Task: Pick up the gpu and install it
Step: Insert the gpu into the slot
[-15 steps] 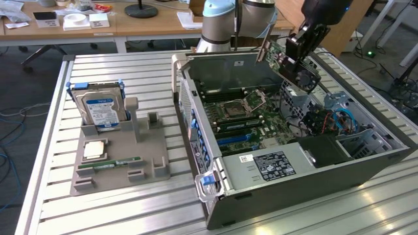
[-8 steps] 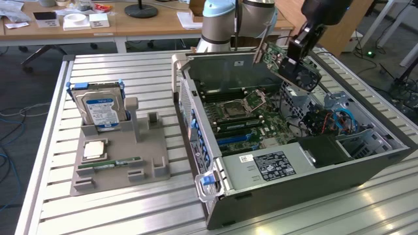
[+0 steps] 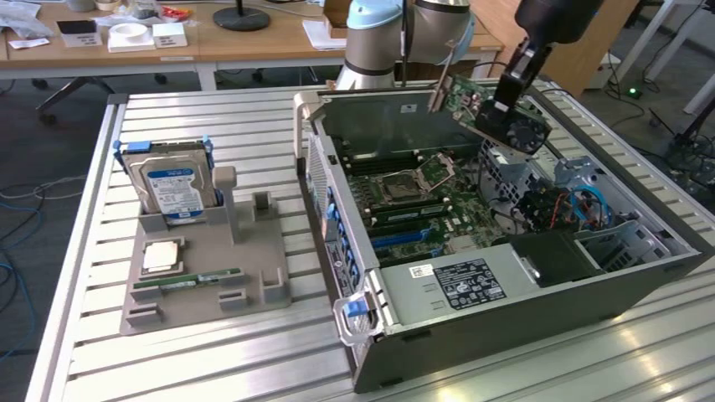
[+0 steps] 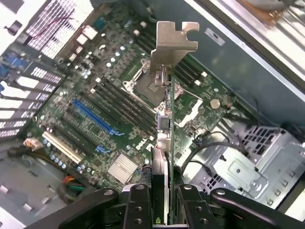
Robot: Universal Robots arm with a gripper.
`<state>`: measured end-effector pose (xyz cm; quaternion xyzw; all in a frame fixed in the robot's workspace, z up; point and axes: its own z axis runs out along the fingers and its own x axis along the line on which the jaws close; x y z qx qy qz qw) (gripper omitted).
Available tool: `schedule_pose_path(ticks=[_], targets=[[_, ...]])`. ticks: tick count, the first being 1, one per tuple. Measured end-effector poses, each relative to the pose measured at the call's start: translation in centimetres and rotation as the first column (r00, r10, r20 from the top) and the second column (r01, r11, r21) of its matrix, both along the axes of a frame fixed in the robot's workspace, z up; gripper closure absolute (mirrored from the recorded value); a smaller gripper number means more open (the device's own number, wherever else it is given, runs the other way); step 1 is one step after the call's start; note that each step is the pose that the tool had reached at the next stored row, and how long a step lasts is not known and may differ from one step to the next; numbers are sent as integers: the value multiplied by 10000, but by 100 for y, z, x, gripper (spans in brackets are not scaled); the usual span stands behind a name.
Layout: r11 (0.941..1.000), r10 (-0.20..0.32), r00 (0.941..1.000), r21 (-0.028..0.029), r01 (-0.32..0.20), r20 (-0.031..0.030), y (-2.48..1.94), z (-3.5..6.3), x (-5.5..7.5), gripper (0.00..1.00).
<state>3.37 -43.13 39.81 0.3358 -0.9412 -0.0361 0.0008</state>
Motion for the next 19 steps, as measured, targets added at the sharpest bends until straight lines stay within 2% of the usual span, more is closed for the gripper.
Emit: schedule_pose_path(ticks=[5,10,15,19], targets=[[9960,892,9960,1,-892,0,0,-3,0,73],[9845,1752,9845,1,-1752,0,0,-5,0,73],[9660,2585,9660,0,-2585,0,0,-7,0,73],[9461,3240,9461,0,-3240,0,0,-8,0,73]])
